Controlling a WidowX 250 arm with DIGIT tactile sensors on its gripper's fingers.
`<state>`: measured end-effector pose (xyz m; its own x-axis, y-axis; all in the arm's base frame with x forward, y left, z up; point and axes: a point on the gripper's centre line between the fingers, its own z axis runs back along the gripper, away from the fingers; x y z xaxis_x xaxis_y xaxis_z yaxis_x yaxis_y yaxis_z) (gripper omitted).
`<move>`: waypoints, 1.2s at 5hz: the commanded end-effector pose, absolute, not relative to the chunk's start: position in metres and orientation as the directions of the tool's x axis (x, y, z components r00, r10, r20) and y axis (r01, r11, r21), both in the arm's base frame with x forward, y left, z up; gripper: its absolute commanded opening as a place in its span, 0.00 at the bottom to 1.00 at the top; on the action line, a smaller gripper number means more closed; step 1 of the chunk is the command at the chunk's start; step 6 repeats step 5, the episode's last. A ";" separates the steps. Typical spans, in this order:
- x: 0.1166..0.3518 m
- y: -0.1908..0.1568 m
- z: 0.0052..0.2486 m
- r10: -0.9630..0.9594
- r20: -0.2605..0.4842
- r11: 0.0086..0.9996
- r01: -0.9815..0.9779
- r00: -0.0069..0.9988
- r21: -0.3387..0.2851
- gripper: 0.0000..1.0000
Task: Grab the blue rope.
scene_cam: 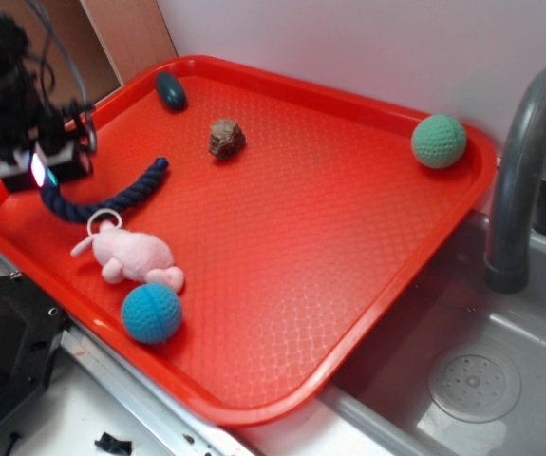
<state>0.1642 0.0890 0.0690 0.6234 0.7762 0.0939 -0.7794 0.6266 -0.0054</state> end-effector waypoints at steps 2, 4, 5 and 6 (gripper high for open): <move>0.198 0.013 0.192 0.444 0.058 0.885 -0.428 0.894 -0.185 0.00; 0.200 -0.021 0.202 0.328 0.131 0.942 -0.314 0.936 -0.116 0.00; 0.202 -0.019 0.193 0.317 0.119 0.948 -0.309 0.941 -0.080 0.00; 0.202 -0.019 0.193 0.317 0.119 0.948 -0.309 0.941 -0.080 0.00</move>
